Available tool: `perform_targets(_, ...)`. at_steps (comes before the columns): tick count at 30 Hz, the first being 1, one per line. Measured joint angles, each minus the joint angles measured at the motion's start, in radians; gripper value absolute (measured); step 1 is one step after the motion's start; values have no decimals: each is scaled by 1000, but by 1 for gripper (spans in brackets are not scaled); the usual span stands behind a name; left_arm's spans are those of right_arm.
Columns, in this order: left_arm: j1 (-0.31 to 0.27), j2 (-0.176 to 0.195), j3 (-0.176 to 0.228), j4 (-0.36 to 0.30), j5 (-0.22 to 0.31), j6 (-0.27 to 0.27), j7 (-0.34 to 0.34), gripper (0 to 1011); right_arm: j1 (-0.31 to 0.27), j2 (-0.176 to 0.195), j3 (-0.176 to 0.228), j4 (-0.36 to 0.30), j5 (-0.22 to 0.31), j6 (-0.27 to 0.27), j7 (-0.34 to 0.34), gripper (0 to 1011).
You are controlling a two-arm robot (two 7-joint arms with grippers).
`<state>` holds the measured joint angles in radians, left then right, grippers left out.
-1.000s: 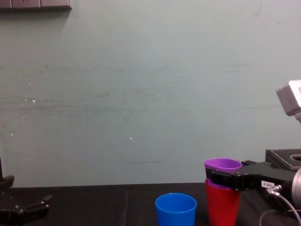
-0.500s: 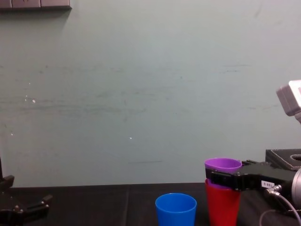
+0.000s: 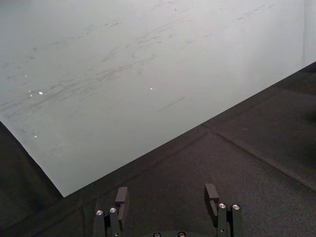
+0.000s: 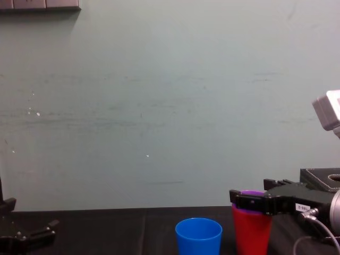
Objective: Stack the three plastic cups sequentially using one hand.
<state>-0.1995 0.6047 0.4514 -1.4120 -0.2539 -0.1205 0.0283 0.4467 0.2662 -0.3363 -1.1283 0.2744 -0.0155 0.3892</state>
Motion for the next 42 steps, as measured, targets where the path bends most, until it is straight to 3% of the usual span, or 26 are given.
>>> perform_targets(11, 0, 0, 0, 0, 0, 0, 0, 1005, 0, 0, 0, -1, 1, 1, 0, 1002)
perform_targets(17, 0, 0, 0, 0, 0, 0, 0, 1005, -24, 15, 11, -53, 2, 7, 2, 1002)
perform_targets(23, 0, 0, 0, 0, 0, 0, 0, 1005, -112, 68, 29, -185, 38, 36, 33, 1000)
perform_targets(32, 0, 0, 0, 0, 0, 0, 0, 1005, -264, 150, 42, -345, 95, 22, 79, 1002)
perform_targets(42, 0, 0, 0, 0, 0, 0, 0, 1005, -351, 184, -3, -398, 101, -27, 99, 1002)
